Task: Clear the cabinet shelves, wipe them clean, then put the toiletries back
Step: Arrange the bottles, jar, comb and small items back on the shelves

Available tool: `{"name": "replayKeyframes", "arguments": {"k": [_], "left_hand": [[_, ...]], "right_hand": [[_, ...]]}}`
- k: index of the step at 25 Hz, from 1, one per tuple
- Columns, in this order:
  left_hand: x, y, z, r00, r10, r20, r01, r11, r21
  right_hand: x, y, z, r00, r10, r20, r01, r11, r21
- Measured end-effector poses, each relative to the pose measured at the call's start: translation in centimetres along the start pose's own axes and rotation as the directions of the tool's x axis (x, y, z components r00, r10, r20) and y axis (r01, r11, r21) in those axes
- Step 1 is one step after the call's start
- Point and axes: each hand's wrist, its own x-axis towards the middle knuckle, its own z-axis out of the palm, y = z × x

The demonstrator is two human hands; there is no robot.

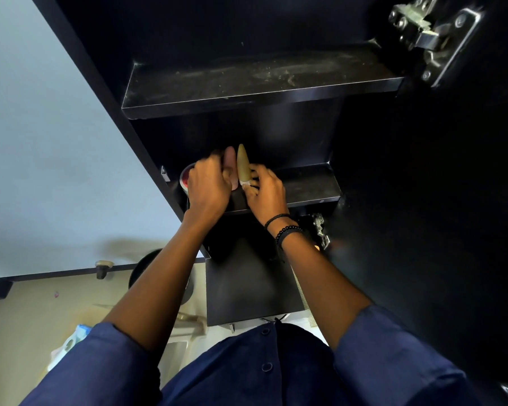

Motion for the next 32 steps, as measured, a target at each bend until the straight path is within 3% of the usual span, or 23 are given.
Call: {"name": "replayKeyframes", "arguments": {"k": [6,14,17,22,28,32], "left_hand": [[-0.5,-1.0,0.3,1.000,0.021,0.013,-0.020,1.000,-0.022],[-4.0,-0.8,0.8,1.000,-0.008,-0.014,0.006,0.992,-0.123],[-6.2,-0.1,1.8,0.998,0.050,0.033,-0.044,0.983,-0.178],[-8.9,0.3,3.9,0.984,0.102,0.149,-0.066,0.971,-0.230],[-11.9,-0.6,7.7,0.928,0.148,0.341,-0.060,0.965,-0.257],[-13.0,-1.5,10.0,0.825,0.177,0.536,-0.070,0.974,-0.215]], "right_hand": [[-1.0,0.3,-0.2,1.000,0.003,-0.017,-0.004,0.999,-0.040],[-3.8,0.8,-1.0,0.994,-0.073,-0.087,0.051,0.971,-0.233],[-5.3,1.7,-1.3,0.978,-0.114,-0.176,0.048,0.940,-0.338],[-7.8,3.9,-2.2,0.975,-0.073,-0.208,-0.008,0.932,-0.362],[-11.1,8.7,-2.7,0.989,0.062,-0.131,-0.117,0.876,-0.468],[-13.1,11.7,-3.6,0.947,0.316,-0.061,-0.309,0.838,-0.450]]}}
